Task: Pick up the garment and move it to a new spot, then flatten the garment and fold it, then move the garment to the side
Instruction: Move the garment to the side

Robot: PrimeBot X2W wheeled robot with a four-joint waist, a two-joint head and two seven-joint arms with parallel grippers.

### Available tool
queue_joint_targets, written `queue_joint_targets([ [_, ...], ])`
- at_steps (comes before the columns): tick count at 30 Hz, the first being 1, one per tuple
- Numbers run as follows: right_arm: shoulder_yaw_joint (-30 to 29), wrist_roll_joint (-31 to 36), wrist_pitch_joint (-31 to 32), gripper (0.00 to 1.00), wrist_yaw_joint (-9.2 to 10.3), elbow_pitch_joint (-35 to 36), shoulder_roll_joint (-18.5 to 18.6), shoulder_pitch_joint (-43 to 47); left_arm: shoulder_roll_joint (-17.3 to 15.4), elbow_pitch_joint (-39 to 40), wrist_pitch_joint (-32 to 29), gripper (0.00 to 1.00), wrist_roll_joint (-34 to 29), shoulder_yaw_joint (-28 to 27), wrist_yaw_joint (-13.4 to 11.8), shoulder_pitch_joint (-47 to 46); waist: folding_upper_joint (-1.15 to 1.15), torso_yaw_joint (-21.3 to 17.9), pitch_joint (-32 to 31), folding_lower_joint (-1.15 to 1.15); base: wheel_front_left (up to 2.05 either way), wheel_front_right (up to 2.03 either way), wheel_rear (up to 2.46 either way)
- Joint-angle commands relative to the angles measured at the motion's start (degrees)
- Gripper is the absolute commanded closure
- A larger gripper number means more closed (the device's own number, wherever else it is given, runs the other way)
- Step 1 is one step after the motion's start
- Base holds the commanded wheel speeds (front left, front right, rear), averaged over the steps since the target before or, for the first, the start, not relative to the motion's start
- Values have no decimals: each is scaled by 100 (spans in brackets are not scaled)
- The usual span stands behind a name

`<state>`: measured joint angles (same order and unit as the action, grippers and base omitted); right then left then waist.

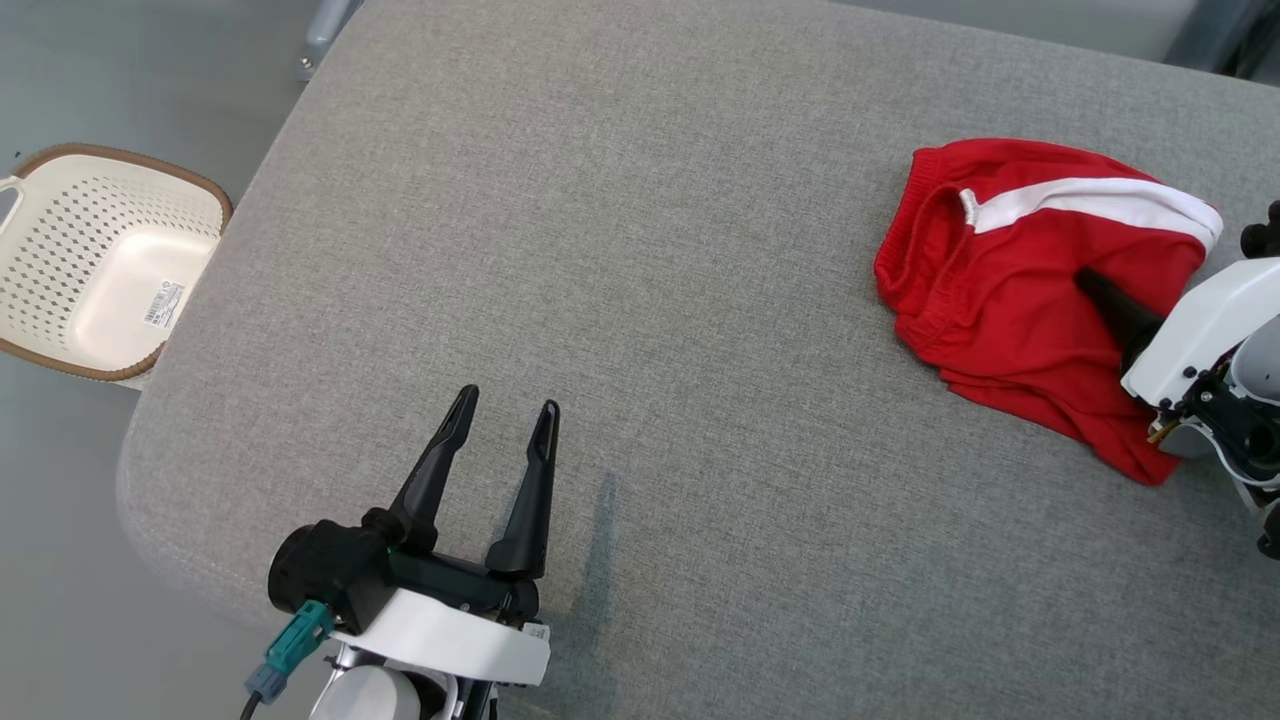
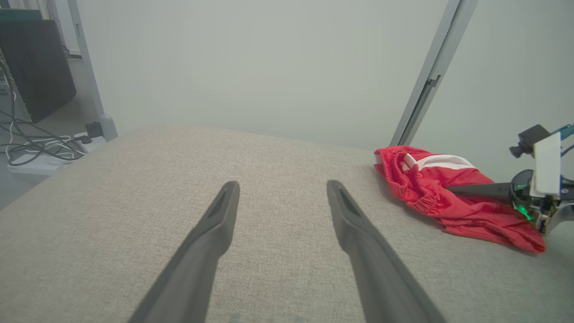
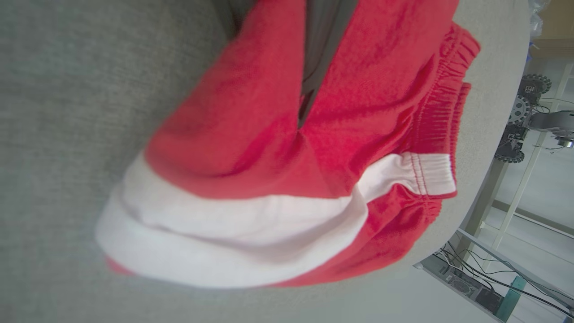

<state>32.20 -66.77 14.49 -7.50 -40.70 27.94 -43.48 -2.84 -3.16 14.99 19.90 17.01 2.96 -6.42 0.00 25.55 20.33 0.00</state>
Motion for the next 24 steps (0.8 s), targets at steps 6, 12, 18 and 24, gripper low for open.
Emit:
queue_joint_targets([
  [6,382,-50,-292,100,1,104,128,25,-17,-4,18,0,8,-56,-35,-126,0,-179,-102,0,0,0,0],
  [12,923,131,-361,100,0,402,379,-150,-15,44,18,0,-360,-34,79,-182,0,-653,-186,0,0,0,0],
  [18,1536,409,-344,100,0,773,986,-386,-18,84,18,0,-519,240,160,-344,0,-1368,-177,0,0,0,0],
  [24,1702,449,-426,100,0,1142,1539,-607,-18,150,18,0,-722,429,248,-650,0,-2098,43,0,0,0,0],
])
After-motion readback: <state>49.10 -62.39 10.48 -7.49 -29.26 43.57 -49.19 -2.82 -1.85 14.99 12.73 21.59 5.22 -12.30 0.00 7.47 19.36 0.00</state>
